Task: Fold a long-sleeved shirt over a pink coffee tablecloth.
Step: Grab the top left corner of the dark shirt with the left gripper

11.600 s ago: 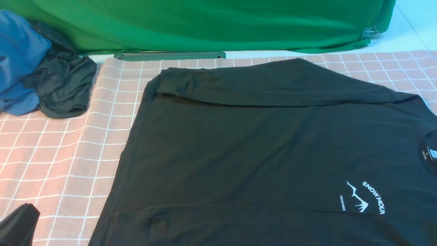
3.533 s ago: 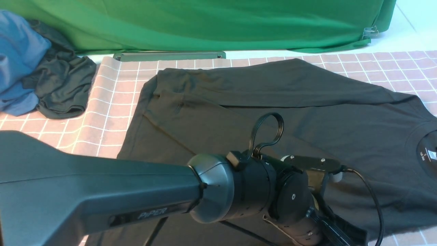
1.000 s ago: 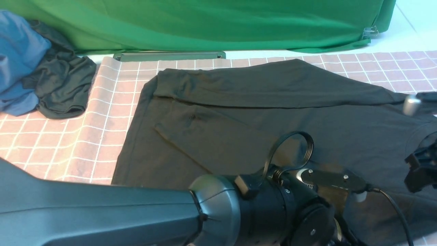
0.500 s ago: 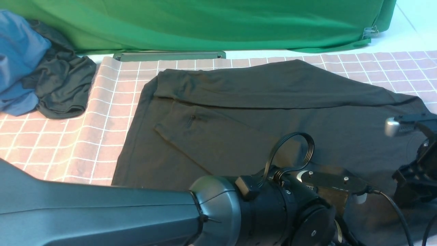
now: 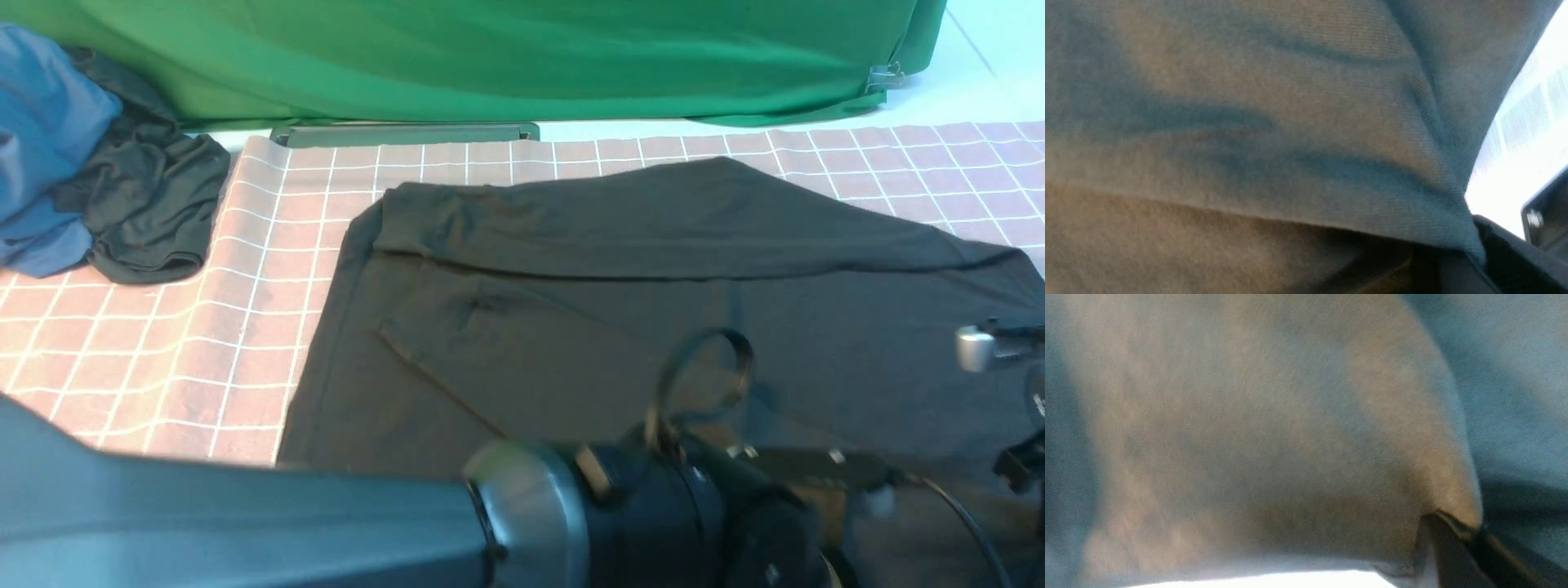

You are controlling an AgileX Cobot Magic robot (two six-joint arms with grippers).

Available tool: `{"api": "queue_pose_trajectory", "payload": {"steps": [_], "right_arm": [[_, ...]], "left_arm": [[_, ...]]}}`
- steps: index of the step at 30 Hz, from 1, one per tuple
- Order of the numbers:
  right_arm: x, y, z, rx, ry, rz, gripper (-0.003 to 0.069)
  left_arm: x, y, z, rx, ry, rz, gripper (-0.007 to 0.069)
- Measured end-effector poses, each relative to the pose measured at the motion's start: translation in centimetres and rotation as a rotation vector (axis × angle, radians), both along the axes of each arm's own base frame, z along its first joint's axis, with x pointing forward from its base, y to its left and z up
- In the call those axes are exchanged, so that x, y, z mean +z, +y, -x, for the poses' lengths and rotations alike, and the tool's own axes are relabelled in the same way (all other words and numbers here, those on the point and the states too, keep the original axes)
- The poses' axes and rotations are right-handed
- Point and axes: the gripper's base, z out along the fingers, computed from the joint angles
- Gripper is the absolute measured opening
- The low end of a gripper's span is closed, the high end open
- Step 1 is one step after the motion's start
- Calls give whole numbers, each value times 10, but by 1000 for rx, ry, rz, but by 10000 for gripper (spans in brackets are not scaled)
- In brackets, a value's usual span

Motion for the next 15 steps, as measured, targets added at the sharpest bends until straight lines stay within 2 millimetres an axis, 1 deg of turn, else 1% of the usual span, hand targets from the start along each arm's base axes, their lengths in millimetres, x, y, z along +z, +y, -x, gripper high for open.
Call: {"api": "queue_pose_trajectory", "payload": {"steps": [4,7,9,11,13,14,15], "right_arm": [[2,-1,18,-5,30,24,70],[-4,-4,29,-10,67,69,79],[-7,-5,32,-14,78,82,89],[-11,-6,36,-23,92,94,120],[-12,-6,38,-23,99,103,160],[-12,-7,38,-22,102,104,167],[-12,-8,39,-20,111,116,188]], "left_arm": [[0,-5,17,-32,19,-3,31],[0,-7,22,-36,31,-4,31],[0,-7,23,-37,33,-4,34],[0,-7,24,-38,33,-4,46],[0,-8,26,-40,36,-4,92],[0,-8,26,-40,36,-4,97],[0,-8,27,-41,42,-6,139]]}}
